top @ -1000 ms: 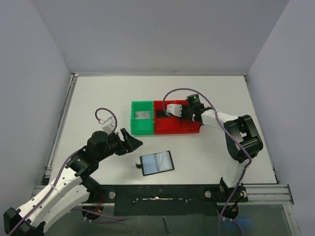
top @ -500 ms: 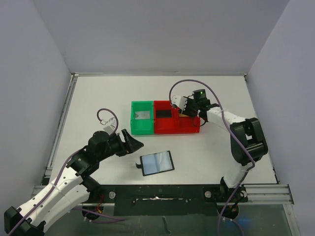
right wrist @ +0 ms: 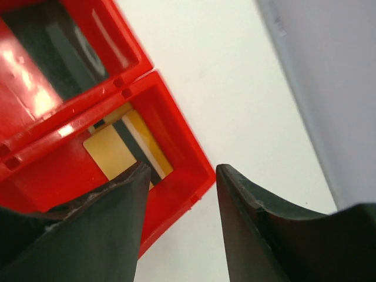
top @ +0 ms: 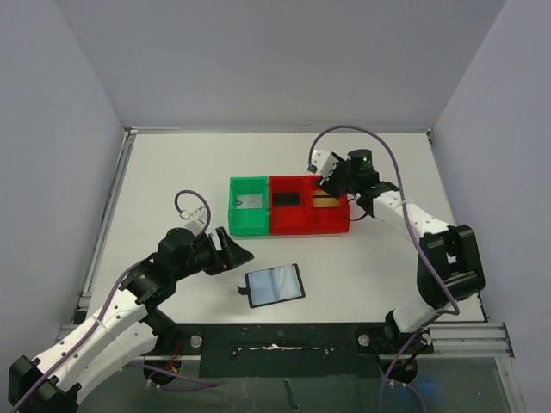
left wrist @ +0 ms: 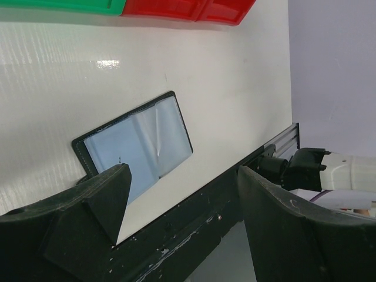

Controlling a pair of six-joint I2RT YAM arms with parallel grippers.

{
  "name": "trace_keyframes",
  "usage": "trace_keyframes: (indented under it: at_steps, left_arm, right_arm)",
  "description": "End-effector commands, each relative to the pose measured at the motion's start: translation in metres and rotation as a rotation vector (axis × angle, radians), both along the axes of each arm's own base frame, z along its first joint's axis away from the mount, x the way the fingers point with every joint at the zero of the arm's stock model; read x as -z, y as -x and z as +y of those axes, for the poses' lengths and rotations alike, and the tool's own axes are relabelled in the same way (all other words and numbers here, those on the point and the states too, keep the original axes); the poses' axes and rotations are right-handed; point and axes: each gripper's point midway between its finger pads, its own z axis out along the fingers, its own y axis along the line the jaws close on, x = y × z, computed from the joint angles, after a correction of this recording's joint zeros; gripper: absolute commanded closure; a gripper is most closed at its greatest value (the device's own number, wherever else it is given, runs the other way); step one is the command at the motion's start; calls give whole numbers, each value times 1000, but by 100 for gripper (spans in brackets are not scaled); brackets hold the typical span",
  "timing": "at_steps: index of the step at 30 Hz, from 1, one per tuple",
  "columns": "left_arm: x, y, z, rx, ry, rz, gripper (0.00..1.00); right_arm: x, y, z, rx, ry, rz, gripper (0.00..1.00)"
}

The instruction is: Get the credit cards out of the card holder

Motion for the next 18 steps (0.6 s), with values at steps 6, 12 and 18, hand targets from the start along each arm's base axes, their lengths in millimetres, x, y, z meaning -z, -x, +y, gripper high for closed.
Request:
trace_keyframes:
  at_steps: [6,12,18]
  left_arm:
    - [-11,-4,-10,31,44,-27,28]
    - [-11,-7,-14,34,54,-20,28]
    - [-9,-6,-15,42,51,-11,29]
  right_arm:
    - [-91,18,-9,510,-605,57,47]
    - [-12,48,-16,826,-563,444,63]
    - [12,48,-10,907,-581,509,72]
